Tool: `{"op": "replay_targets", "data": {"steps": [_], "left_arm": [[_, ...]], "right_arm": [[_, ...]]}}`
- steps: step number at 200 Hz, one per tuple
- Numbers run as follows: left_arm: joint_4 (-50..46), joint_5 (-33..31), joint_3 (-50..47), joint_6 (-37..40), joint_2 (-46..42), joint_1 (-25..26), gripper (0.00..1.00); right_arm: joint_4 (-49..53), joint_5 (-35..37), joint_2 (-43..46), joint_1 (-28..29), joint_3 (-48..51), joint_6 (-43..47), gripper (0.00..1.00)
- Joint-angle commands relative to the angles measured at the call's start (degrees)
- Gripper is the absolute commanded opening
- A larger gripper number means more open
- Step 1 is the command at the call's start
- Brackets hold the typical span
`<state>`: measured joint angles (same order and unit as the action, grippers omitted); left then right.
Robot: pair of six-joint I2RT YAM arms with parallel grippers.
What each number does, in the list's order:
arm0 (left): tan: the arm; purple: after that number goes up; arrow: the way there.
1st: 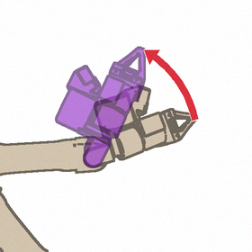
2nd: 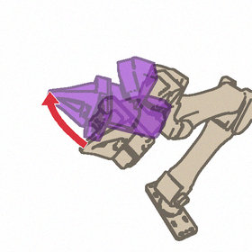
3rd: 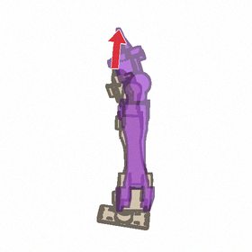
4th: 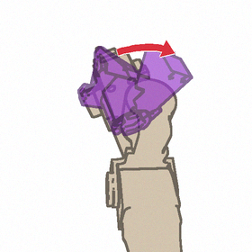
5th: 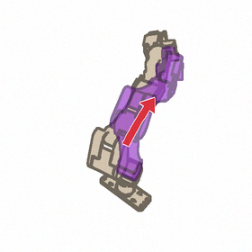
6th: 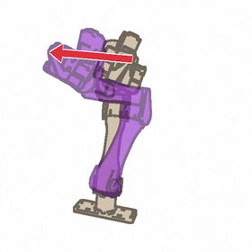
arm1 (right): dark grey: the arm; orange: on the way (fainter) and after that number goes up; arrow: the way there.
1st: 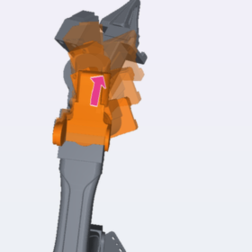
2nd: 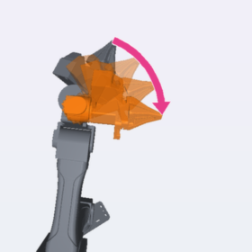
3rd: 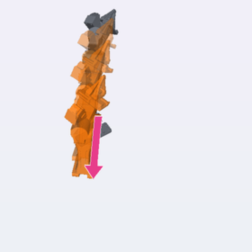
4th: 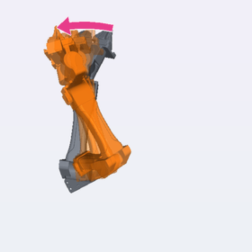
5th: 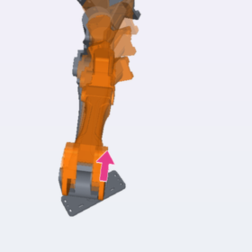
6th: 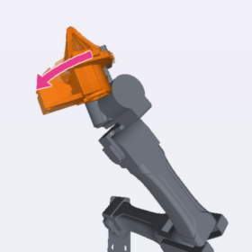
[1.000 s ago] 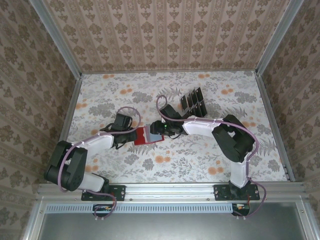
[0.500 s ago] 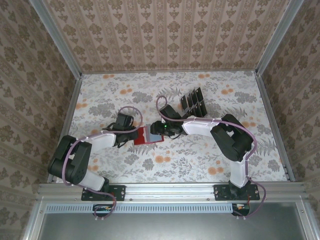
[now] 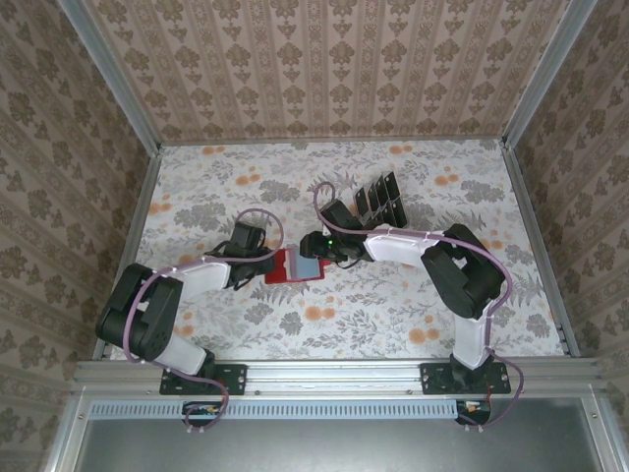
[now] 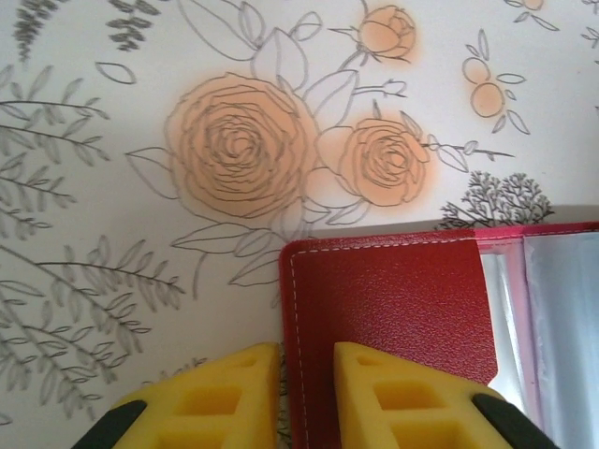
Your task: Put the credit cards into the card holder
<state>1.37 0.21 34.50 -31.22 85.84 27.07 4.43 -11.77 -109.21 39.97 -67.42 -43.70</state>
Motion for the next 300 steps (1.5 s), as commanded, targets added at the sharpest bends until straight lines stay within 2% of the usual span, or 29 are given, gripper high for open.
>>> {"op": "replay_targets", "data": {"steps": [1, 206, 225, 245, 251, 270, 300], "left_arm": [[1.3, 2.2, 0.7, 0.7, 1.0, 0.8, 0.23], [1.8, 2.0, 0.9, 1.4, 1.3, 0.6, 0.24], [1.0, 1.5, 0.9, 1.3, -0.5, -0.1, 0.3], [0.5, 1.7, 0.3, 1.1, -3.3, -0.7, 0.46], [0.3, 2.0, 0.1, 1.0, -4.4, -2.5, 0.5], [0.2, 3.2, -0.9, 1.0, -7.6, -3.9, 0.55], [0.6, 5.2, -3.2, 1.1, -12.2, -4.3, 0.58]], "right_arm": [[0.1, -1.1, 1.1, 0.4, -1.0, 0.1, 0.52], [-1.0, -3.1, -6.9, 3.5, -4.7, -2.3, 0.52], [-0.9, -3.0, -6.6, 3.5, -4.5, -2.5, 0.52], [-1.1, -2.8, -6.5, 3.5, -4.2, -2.8, 0.52], [-1.2, -2.7, -6.5, 3.5, -4.1, -2.8, 0.52], [-1.8, -2.8, -6.4, 3.5, -3.8, -3.4, 0.53], [-2.5, -3.0, -6.6, 3.5, -3.7, -4.3, 0.57]]}}
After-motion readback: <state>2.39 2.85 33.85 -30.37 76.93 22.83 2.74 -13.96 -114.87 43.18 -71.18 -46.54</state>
